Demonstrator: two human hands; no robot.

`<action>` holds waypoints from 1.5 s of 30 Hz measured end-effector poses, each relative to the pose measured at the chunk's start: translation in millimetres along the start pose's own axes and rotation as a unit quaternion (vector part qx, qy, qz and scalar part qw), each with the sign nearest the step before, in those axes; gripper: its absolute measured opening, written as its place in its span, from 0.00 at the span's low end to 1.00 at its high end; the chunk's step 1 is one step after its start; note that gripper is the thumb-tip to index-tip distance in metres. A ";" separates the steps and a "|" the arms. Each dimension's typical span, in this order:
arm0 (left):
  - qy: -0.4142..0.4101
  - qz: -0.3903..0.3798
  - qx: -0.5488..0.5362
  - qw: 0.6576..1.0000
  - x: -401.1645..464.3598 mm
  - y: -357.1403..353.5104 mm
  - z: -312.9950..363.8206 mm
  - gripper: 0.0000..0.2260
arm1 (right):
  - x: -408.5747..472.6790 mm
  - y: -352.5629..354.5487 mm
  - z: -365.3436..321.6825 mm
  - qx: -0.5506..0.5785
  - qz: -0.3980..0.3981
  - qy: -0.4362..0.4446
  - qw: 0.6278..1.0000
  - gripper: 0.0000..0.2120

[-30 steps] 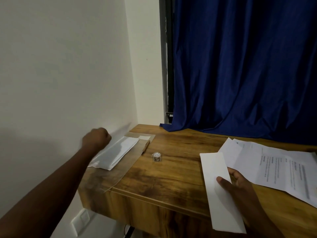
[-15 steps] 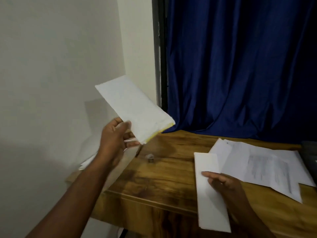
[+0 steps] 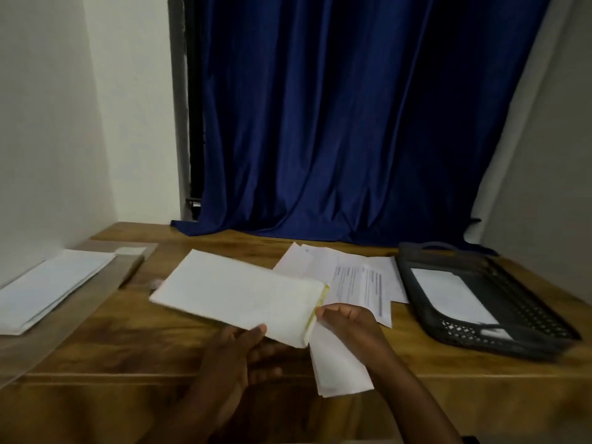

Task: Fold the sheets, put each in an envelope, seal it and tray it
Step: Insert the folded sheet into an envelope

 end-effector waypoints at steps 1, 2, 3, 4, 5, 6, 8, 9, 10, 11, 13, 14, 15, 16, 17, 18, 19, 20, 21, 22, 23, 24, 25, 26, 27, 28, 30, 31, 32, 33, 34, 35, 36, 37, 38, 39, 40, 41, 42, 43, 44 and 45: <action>0.022 -0.018 0.010 1.000 -2.8 0.8 -1.9 0.12 | 1.1 3.7 5.5 -0.002 0.001 -0.007 1.000 0.07; 0.041 -0.030 0.022 0.998 -5.2 2.8 -3.3 0.13 | 1.1 6.5 7.8 -0.004 0.000 -0.020 1.000 0.08; 0.057 -0.033 0.032 0.997 -6.9 5.3 -4.3 0.13 | 2.6 8.1 8.9 -0.002 -0.001 -0.029 1.000 0.11; 0.069 -0.032 0.042 0.996 -7.8 8.2 -5.0 0.14 | 3.8 9.6 8.5 0.002 -0.001 -0.032 0.999 0.13; 0.075 -0.031 0.050 0.995 -8.1 10.6 -5.4 0.15 | 3.7 10.3 6.5 0.009 -0.003 -0.039 0.999 0.12; 0.076 -0.034 0.056 0.995 -8.5 12.6 -5.9 0.16 | 3.4 9.7 4.4 0.015 -0.010 -0.045 0.999 0.11; 0.065 -0.034 0.058 0.996 -9.4 13.6 -6.6 0.17 | 5.6 6.9 3.3 0.023 -0.022 -0.048 0.998 0.10; 0.056 -0.030 0.056 0.996 -10.5 13.1 -7.6 0.17 | 6.3 4.7 3.4 0.021 -0.027 -0.045 0.998 0.09; 0.046 -0.025 0.054 0.997 -11.2 12.6 -8.9 0.17 | 5.7 2.5 2.5 0.009 -0.029 -0.037 0.999 0.09; 0.036 -0.019 0.055 0.998 -12.4 11.4 -9.9 0.17 | 5.1 0.7 2.7 -0.008 -0.032 -0.028 0.999 0.11; 0.022 -0.006 0.056 0.998 -14.3 9.3 -11.7 0.16 | 5.9 -0.5 6.9 -0.040 -0.035 -0.015 0.998 0.16; 0.019 0.003 0.056 0.998 -14.4 9.0 -12.6 0.15 | 5.3 -0.1 8.5 -0.047 -0.036 -0.014 0.998 0.16; 0.023 0.012 0.055 0.998 -14.6 9.1 -12.3 0.14 | 5.1 1.9 11.0 -0.048 -0.039 -0.011 0.998 0.13; 0.032 0.018 0.056 0.998 -15.2 9.0 -10.4 0.13 | 5.1 4.7 12.9 -0.042 -0.046 -0.009 0.998 0.10; 0.043 0.019 0.067 0.997 -16.2 8.7 -7.4 0.12 | 5.2 8.1 15.0 -0.030 -0.054 -0.013 0.998 0.09; 0.052 0.007 0.094 0.994 -17.9 9.3 -3.2 0.12 | 4.6 11.9 16.4 -0.011 -0.063 -0.022 0.998 0.09; 0.062 -0.015 0.137 0.989 -19.9 10.2 2.6 0.12 | 5.5 15.5 18.8 0.010 -0.069 -0.031 0.997 0.10; 0.071 -0.043 0.192 0.978 -22.0 11.3 8.8 0.12 | 6.5 18.4 20.9 0.028 -0.073 -0.040 0.996 0.13; 0.078 -0.079 0.259 0.960 -24.3 11.8 15.6 0.12 | 7.1 20.6 22.2 0.039 -0.076 -0.047 0.995 0.14; 0.070 -0.117 0.330 0.934 -26.4 12.4 22.2 0.12 | 7.1 21.6 22.7 0.042 -0.076 -0.051 0.995 0.15; 0.039 -0.150 0.394 0.906 -27.5 12.0 27.7 0.10 | 6.7 21.4 23.1 0.040 -0.076 -0.052 0.995 0.15; -0.019 -0.179 0.442 0.879 -27.1 9.6 31.1 0.08 | 6.4 20.4 23.7 0.035 -0.074 -0.049 0.995 0.15; -0.095 -0.193 0.473 0.855 -25.7 5.8 32.4 0.06 | 6.1 19.2 24.5 0.029 -0.071 -0.045 0.996 0.14; -0.173 -0.186 0.492 0.832 -21.7 1.0 32.1 0.07 | 5.5 17.6 24.4 0.024 -0.066 -0.038 0.997 0.14; -0.246 -0.170 0.504 0.810 -17.1 -5.1 31.6 0.13 | 4.8 15.9 24.1 0.019 -0.059 -0.031 0.998 0.13; -0.309 -0.163 0.510 0.786 -10.4 -12.6 29.8 0.22 | 4.4 14.3 23.7 0.016 -0.052 -0.022 0.998 0.13; -0.419 -0.195 0.526 0.714 10.0 -27.3 23.7 0.39 | 3.7 11.3 23.2 0.011 -0.035 -0.011 0.999 0.12; -0.454 -0.212 0.541 0.675 23.9 -33.8 19.2 0.45 | 2.7 10.5 22.3 0.010 -0.024 -0.010 1.000 0.10; -0.473 -0.223 0.560 0.643 36.1 -40.1 16.0 0.49 | 1.1 10.4 21.5 0.011 -0.021 -0.011 1.000 0.09; -0.475 -0.227 0.582 0.620 47.0 -44.7 13.4 0.51 | -0.6 10.5 21.2 0.013 -0.022 -0.013 1.000 0.08; -0.471 -0.230 0.599 0.605 54.6 -48.4 11.1 0.52 | -1.4 11.1 21.9 0.015 -0.024 -0.015 0.999 0.09; -0.464 -0.235 0.608 0.600 59.0 -50.1 8.8 0.52 | -2.1 11.9 22.7 0.016 -0.024 -0.018 0.999 0.09; -0.455 -0.241 0.611 0.601 62.1 -50.2 5.6 0.51 | -2.0 12.6 23.9 0.012 -0.023 -0.018 1.000 0.09; -0.448 -0.245 0.611 0.605 63.5 -49.0 2.4 0.51 | -2.7 13.6 24.1 0.009 -0.019 -0.016 1.000 0.07; -0.442 -0.244 0.612 0.609 66.0 -45.9 -2.0 0.51 | -3.2 13.9 23.9 0.003 -0.020 -0.013 1.000 0.07; -0.445 -0.239 0.611 0.610 67.9 -42.7 -5.7 0.51 | -3.4 14.2 23.5 -0.005 -0.022 -0.009 1.000 0.08; -0.457 -0.230 0.606 0.610 69.9 -40.0 -8.4 0.51 | -3.3 14.7 23.0 -0.014 -0.026 -0.003 1.000 0.09; -0.473 -0.217 0.599 0.609 71.9 -37.7 -10.6 0.52 | -3.3 15.0 22.5 -0.022 -0.031 0.002 0.999 0.10; -0.489 -0.206 0.590 0.609 72.5 -36.6 -11.3 0.52 | -3.4 15.7 22.0 -0.027 -0.035 0.004 0.999 0.12; -0.499 -0.202 0.582 0.609 72.5 -35.8 -12.0 0.53 | -3.7 16.2 22.0 -0.027 -0.034 0.005 0.999 0.13; -0.504 -0.202 0.577 0.610 71.4 -35.7 -12.0 0.53 | -3.3 16.4 22.3 -0.029 -0.032 0.007 0.999 0.14; -0.505 -0.204 0.575 0.611 70.2 -36.0 -11.8 0.53 | -2.3 15.9 23.5 -0.033 -0.026 0.010 0.999 0.13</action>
Point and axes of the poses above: each hand's wrist, its own x-axis towards the middle knuckle, its own y-axis out of the back of the hand, z = x × y, the point moved 1 cm from there along x, towards the middle knuckle, and after that the axes turned 14 degrees about z, right-handed, at the moved point
